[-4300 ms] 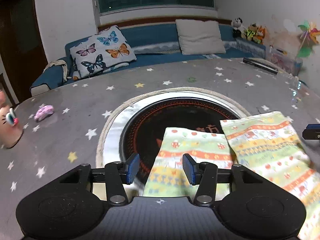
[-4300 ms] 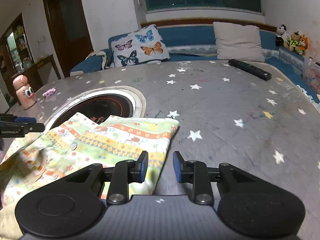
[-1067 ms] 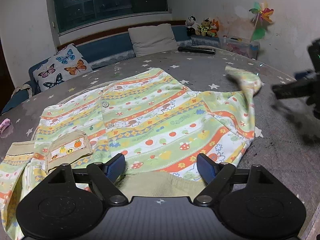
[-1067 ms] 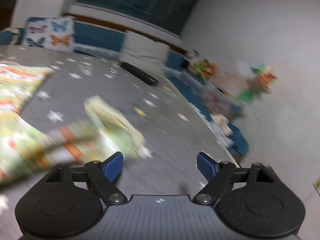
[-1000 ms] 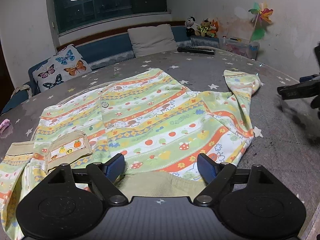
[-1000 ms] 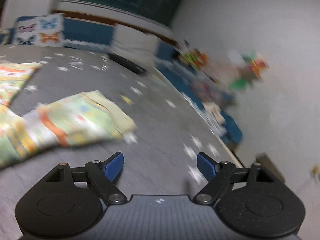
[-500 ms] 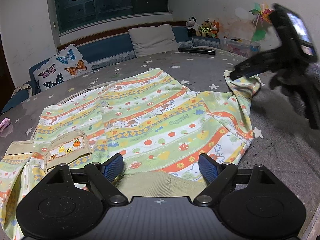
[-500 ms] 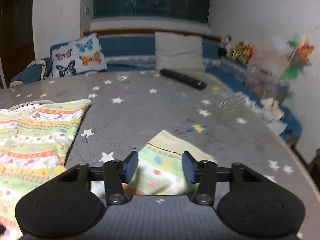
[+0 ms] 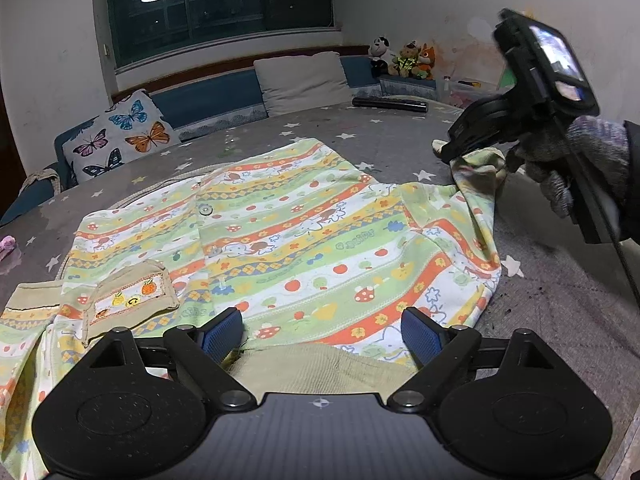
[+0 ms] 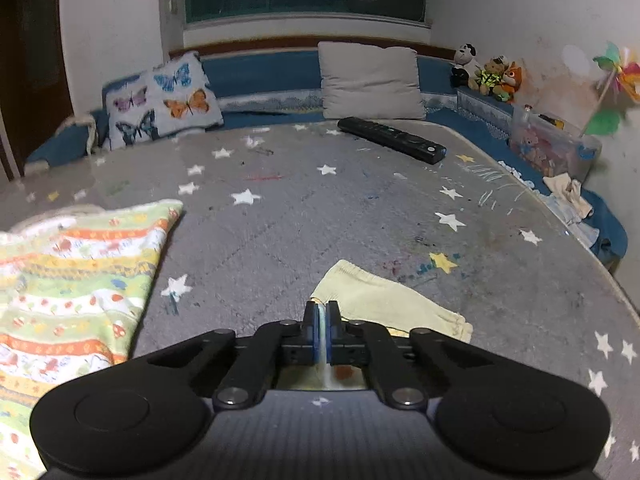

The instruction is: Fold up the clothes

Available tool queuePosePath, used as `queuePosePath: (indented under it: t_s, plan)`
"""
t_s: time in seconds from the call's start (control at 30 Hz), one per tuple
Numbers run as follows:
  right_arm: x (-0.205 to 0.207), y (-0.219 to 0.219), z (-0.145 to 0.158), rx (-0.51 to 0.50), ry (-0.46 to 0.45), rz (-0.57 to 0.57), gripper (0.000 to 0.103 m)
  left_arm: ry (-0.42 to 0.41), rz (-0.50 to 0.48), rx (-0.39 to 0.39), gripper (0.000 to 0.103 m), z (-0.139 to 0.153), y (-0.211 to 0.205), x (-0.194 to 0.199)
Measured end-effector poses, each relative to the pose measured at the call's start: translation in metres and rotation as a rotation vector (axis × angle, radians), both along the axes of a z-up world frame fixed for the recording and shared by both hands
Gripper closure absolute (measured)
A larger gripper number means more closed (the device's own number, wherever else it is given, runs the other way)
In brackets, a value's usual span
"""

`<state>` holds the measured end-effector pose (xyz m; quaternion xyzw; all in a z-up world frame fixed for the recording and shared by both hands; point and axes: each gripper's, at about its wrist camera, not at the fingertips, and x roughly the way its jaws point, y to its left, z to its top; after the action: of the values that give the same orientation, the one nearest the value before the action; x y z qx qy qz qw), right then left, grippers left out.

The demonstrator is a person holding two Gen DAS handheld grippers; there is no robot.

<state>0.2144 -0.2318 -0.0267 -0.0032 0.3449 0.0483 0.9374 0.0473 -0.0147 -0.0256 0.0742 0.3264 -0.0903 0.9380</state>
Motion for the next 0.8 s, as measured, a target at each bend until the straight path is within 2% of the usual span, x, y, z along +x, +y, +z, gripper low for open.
queuePosePath:
  t_s: [0.2, 0.33, 0.43, 0.63, 0.7, 0.8]
  plan:
    - [-0.030, -0.024, 0.028, 0.054, -0.099, -0.032, 0.101, 0.001, 0.001, 0.001, 0.014, 0.000, 0.000, 0.001]
    - [-0.066, -0.044, 0.043, 0.075, -0.155, -0.079, 0.101, 0.000, -0.001, 0.000, 0.014, 0.000, 0.001, 0.001]
    - [-0.098, -0.063, 0.043, 0.073, -0.149, -0.138, 0.101, -0.001, -0.005, 0.000, 0.014, 0.000, 0.002, 0.001]
    - [-0.138, -0.089, 0.028, -0.032, -0.079, -0.288, 0.096, -0.001, -0.009, 0.003, 0.014, 0.000, 0.001, 0.000]
    - [-0.142, -0.092, 0.029, -0.059, -0.095, -0.300, 0.096, -0.001, -0.008, 0.005, 0.014, 0.000, 0.000, 0.000]
    - [-0.131, -0.087, 0.032, -0.030, -0.103, -0.239, 0.093, 0.000, -0.005, 0.006, 0.014, 0.000, 0.000, 0.000]
